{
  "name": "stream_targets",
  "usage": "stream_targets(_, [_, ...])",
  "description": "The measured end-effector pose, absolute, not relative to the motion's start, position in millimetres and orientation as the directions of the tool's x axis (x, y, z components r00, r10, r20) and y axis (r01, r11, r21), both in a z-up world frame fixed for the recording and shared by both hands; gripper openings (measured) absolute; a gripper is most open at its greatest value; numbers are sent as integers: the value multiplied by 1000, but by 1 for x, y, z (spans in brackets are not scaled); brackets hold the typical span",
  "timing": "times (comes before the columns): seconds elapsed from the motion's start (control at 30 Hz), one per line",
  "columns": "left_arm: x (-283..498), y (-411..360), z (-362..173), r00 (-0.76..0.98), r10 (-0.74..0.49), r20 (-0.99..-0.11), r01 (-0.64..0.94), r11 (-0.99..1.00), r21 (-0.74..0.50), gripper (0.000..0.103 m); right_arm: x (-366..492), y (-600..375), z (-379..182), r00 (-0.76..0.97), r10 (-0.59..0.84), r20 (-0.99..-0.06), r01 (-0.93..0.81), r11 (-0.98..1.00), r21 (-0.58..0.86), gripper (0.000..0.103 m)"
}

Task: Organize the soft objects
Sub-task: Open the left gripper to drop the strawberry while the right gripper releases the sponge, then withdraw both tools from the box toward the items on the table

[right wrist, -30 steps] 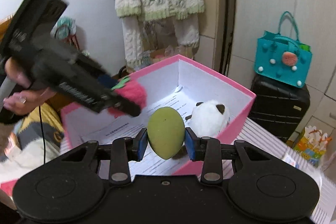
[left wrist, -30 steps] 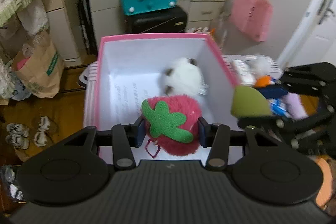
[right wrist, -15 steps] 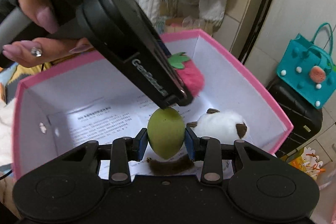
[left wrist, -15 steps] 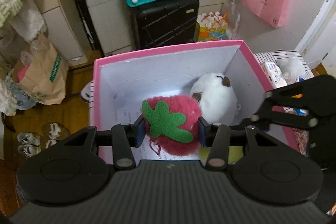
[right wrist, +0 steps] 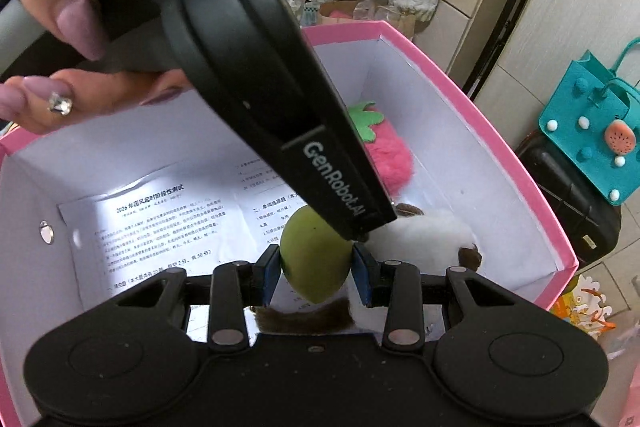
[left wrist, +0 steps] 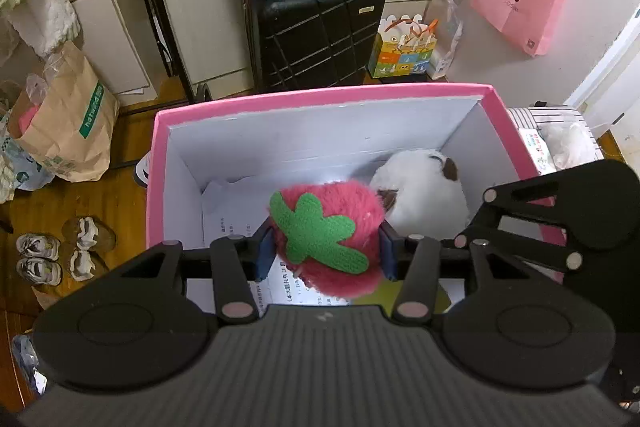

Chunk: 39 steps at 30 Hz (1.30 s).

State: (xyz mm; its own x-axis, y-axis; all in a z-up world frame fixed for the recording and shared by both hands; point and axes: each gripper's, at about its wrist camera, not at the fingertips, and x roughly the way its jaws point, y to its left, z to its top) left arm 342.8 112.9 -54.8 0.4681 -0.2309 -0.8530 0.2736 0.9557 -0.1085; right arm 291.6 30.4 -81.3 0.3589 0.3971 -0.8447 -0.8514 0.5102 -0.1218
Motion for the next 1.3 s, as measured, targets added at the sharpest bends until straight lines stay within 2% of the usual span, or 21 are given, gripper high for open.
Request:
stream_targets(0.2, [347,113,-59,470,-236,-851,262,957,-120,57,289,29,-79,398,393,-829,-826,547,-138,53])
stream_targets(0.67, [316,120,-33,513,-221,-830,276,957,-84,61,252,-2,-52,391,454,-800,-788,615,-36,54])
stream_targets(0.8, [298,118,-21,518,-183,-836,278,960,-38,62,240,-11,-40,396,463,-793,-770,637,-13,54])
stream_targets(0.97, [265,116,2,538,-159,-828,308,951,17,69,219,-26,-23,411,500,-762,-758,652,20,54])
stream_targets(1.3, [205,127,38,540,-85,-838,322,940,113,72,174,-46,6,414,535,-737,-749,660,58,54])
